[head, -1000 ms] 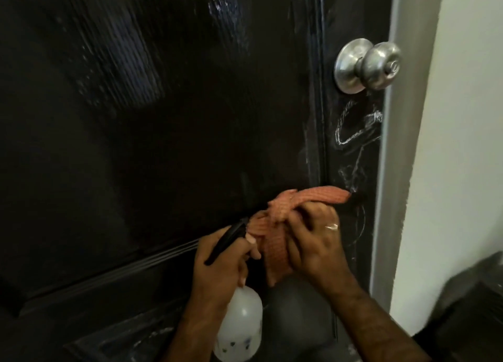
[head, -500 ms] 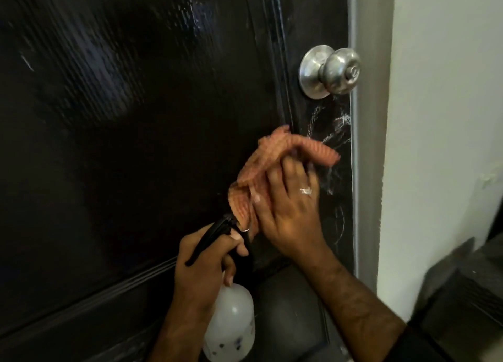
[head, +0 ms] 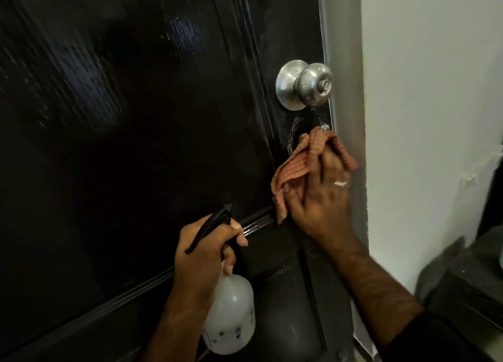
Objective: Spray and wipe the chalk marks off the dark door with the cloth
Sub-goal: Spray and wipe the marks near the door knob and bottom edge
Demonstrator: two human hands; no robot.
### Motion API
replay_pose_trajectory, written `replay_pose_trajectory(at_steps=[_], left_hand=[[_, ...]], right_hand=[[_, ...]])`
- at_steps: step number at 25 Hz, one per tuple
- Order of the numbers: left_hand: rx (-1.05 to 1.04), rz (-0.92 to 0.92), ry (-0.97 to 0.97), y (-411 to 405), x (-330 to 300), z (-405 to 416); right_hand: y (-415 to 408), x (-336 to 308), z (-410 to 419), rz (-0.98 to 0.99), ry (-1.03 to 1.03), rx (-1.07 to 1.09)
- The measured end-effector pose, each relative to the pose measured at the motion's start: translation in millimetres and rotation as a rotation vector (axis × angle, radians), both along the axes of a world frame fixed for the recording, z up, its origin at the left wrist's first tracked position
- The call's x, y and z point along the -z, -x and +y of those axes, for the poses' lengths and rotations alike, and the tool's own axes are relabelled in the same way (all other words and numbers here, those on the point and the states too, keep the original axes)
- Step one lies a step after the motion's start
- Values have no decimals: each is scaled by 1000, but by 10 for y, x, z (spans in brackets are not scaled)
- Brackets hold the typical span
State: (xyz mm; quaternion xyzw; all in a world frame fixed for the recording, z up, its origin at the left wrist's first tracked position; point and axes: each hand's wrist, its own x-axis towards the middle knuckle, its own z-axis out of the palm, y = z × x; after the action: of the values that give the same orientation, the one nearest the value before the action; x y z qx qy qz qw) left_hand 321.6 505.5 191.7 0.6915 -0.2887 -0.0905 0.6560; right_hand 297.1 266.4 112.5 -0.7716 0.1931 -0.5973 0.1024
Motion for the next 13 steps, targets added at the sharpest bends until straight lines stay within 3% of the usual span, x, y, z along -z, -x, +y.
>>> replay_pose_trajectory(at_steps=[2,4,7,11,13], left_hand=[[2,-2,-6,-3,1,-31],[-5,4,-2,4,5,-46],[-19,13,14,14,3,-47],[-17,10,22,23,-37,-122],[-5,9,29,38,-54,-120]], right_hand=[[-38,-139,-27,-23,-240,89],[-60,-190,59,-9,-305,122],[184,-201,-185,70,-71,88],[42,-226,-31,-45,-14,-5],[-56,-126,123,40,244,-128]])
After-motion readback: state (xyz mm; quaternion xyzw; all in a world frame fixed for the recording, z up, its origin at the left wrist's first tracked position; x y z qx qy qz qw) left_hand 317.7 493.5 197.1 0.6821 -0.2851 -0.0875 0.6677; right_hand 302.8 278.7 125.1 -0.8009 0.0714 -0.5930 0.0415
